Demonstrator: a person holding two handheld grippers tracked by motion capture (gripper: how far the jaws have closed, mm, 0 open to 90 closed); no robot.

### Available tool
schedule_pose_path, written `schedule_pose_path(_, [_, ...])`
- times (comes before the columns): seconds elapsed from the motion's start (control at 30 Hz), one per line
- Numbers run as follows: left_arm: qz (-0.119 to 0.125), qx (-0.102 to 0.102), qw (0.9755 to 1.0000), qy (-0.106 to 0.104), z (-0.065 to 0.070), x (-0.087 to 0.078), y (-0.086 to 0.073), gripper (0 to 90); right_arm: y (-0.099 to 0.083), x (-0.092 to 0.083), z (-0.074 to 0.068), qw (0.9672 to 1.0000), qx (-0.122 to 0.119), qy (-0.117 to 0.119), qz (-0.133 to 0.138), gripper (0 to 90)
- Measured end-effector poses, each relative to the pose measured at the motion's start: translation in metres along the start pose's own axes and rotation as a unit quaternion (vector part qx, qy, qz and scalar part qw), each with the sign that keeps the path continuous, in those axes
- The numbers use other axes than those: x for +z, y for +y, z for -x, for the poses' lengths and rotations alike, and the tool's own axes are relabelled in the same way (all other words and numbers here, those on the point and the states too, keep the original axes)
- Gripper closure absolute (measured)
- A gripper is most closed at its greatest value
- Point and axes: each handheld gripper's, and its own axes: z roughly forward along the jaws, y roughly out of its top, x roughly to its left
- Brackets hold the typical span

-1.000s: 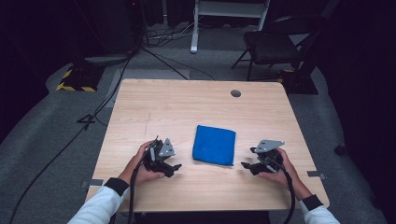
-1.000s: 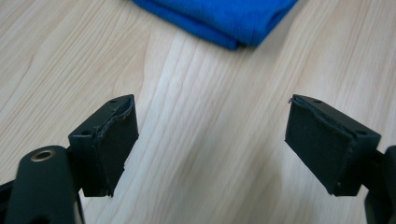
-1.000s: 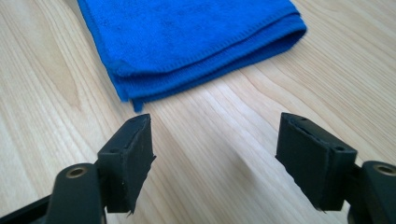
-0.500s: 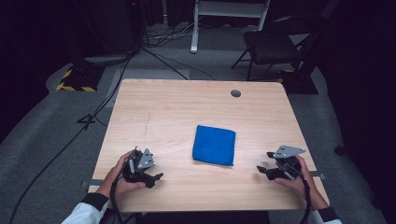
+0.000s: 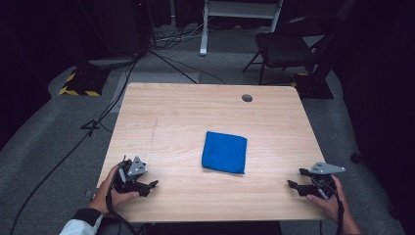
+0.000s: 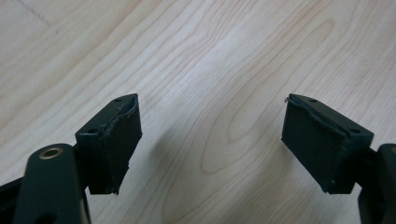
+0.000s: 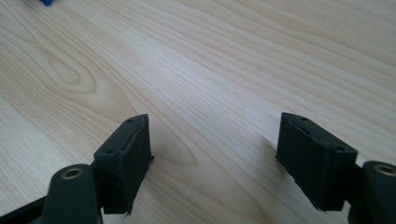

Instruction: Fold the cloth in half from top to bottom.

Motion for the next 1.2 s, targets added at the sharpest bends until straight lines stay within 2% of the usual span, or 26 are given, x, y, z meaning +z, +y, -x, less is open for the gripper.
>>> schedule_pose_path(0.1, [0.000,-0.009,1.0000,-0.004,-0.004,-0.001,-0.004,20.5,-0.007,-0.005,0.005,0.9998,0.017,-0.009,0.008,26.3])
schedule_pose_path(0.2, [-0.001,-0.014,0.9996,-0.024,-0.007,-0.002,-0.008,21.2,-0.012,-0.008,0.008,0.9993,0.027,-0.018,0.017,26.3])
schedule_pose_path(0.4, [0.009,-0.027,0.9989,-0.039,-0.015,-0.004,-0.017,19.2,-0.017,-0.010,0.009,0.9980,0.043,-0.041,0.022,24.7])
schedule_pose_path(0.6, [0.018,-0.029,0.9988,-0.036,-0.016,-0.004,-0.021,17.0,-0.017,-0.010,0.010,0.9972,0.051,-0.050,0.023,24.6])
schedule_pose_path(0.67, [0.031,-0.031,0.9983,-0.038,-0.016,-0.002,-0.023,15.4,-0.017,-0.010,0.010,0.9971,0.052,-0.051,0.023,24.8])
schedule_pose_path(0.73, [0.036,-0.040,0.9977,-0.042,-0.018,-0.003,-0.024,15.4,-0.017,-0.010,0.010,0.9969,0.053,-0.053,0.023,24.8])
schedule_pose_path(0.87, [0.032,-0.040,0.9981,-0.033,-0.017,-0.002,-0.024,15.5,-0.017,-0.010,0.010,0.9969,0.053,-0.053,0.023,24.8])
schedule_pose_path(1.2, [0.032,-0.039,0.9983,-0.028,-0.017,-0.002,-0.024,15.4,-0.016,-0.010,0.010,0.9963,0.059,-0.059,0.023,24.7])
